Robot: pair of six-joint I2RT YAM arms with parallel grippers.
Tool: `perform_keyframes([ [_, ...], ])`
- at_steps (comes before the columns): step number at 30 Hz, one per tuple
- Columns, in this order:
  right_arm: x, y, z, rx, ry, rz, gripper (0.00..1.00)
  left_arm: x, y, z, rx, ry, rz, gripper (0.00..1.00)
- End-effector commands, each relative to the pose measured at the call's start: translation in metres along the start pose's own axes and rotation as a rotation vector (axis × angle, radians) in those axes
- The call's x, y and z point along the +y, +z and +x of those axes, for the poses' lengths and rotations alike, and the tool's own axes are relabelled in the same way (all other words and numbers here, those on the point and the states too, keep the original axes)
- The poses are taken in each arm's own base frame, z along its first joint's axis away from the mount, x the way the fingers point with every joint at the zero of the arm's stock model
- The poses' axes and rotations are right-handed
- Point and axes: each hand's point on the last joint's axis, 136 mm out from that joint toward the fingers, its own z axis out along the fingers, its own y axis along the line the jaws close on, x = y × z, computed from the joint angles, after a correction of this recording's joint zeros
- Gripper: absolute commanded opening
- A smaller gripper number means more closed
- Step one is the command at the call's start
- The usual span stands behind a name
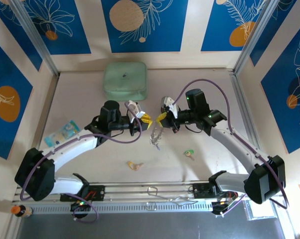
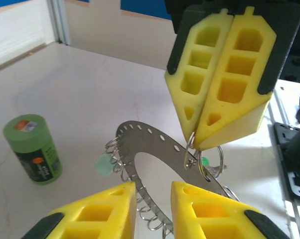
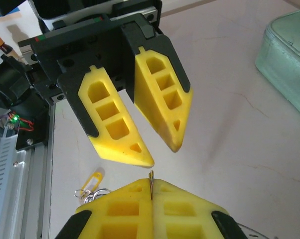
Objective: Put the keys on the keyring
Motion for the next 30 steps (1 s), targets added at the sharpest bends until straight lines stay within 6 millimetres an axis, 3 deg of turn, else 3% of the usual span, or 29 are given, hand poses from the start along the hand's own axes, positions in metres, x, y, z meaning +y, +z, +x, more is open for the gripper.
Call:
perform_keyframes([
  [1,0.014,-0.005,-0.002,-0.006,-0.057,-0.03,0.0,-0.018,0.002,-0.005,-0.019,0.073,0.104,0.23],
  [20,0.021,0.009,0.002,0.032,-0.12,-0.025,0.0,-0.045,0.005,0.003,-0.021,0.114,0.241,0.2],
  [24,0.027,0.011,0.002,0.027,-0.116,-0.061,0.0,-0.044,0.005,0.002,-0.026,0.119,0.237,0.12],
  [27,0.029,0.014,0.002,0.018,-0.109,-0.079,0.0,-0.045,0.005,-0.001,-0.042,0.118,0.244,0.0],
  [30,0.027,0.017,0.005,0.022,-0.115,-0.065,0.0,-0.046,0.005,-0.005,-0.06,0.118,0.247,0.0],
])
